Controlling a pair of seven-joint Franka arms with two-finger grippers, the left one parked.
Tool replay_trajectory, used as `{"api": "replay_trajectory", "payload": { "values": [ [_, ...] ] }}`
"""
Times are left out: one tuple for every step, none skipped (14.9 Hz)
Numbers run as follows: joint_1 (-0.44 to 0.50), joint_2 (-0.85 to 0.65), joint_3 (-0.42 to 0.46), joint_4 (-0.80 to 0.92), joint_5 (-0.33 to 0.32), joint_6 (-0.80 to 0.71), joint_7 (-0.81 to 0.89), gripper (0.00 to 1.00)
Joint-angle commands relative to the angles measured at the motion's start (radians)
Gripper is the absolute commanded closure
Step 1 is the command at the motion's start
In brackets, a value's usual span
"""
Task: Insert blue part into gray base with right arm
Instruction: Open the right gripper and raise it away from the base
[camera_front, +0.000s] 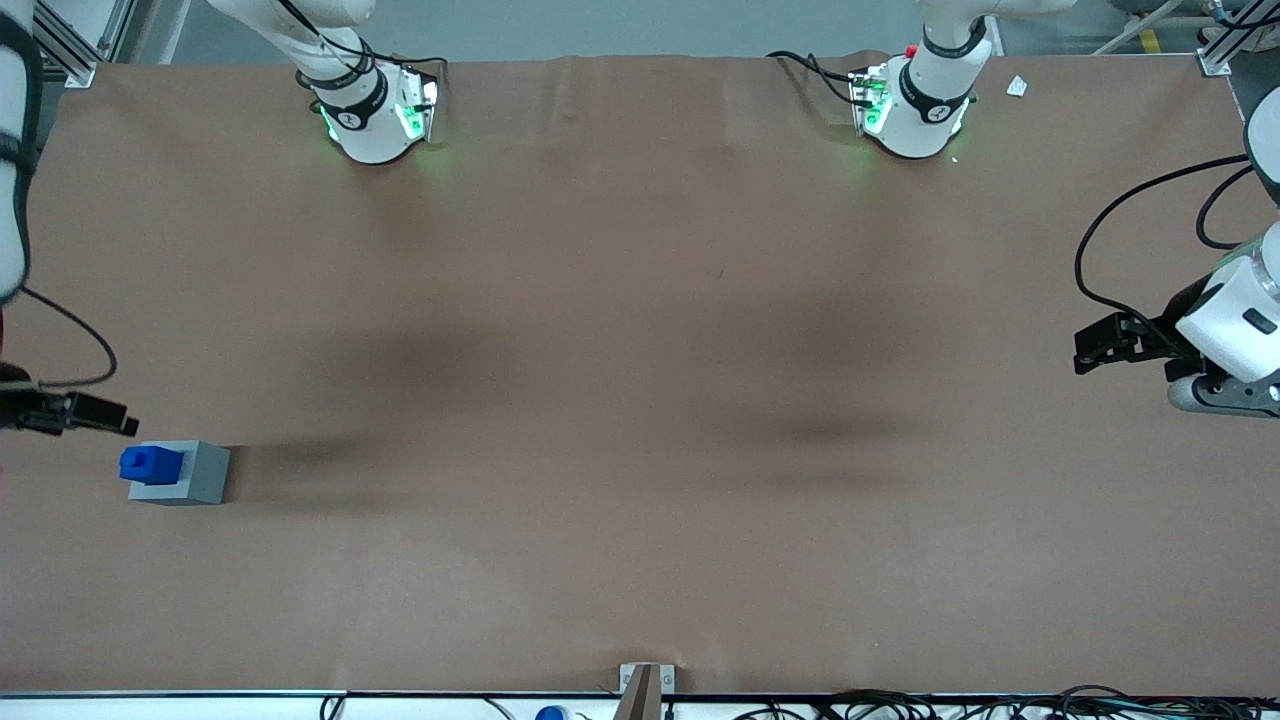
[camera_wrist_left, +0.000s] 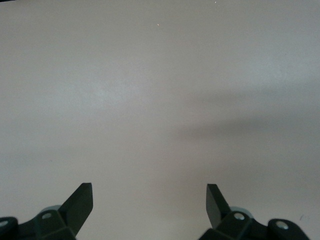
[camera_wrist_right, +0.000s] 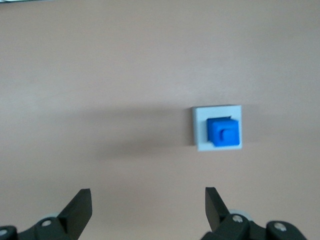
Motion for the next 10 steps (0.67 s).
{"api": "replay_trajectory", "payload": {
  "values": [
    [0.069,-0.133,-0.002,-0.069,-0.055,-0.081,0.103,0.00],
    [0.104,-0.169,-0.002,-0.069,-0.083,-0.119,0.134,0.00],
    [0.129,-0.203,-0.001,-0.069,-0.103,-0.147,0.153,0.00],
    [0.144,-0.229,-0.001,-0.069,-0.114,-0.165,0.168,0.00],
    [0.147,-0.242,-0.001,-0.058,-0.115,-0.173,0.179,0.00],
    [0.147,-0.242,0.001,-0.046,-0.114,-0.171,0.185,0.00],
    [0.146,-0.236,-0.001,-0.021,-0.114,-0.170,0.185,0.00],
    [0.140,-0.233,-0.001,-0.014,-0.115,-0.170,0.176,0.00],
    [0.140,-0.233,-0.001,-0.014,-0.117,-0.170,0.177,0.00],
    [0.141,-0.233,-0.001,-0.014,-0.117,-0.170,0.176,0.00]
  ]
}}
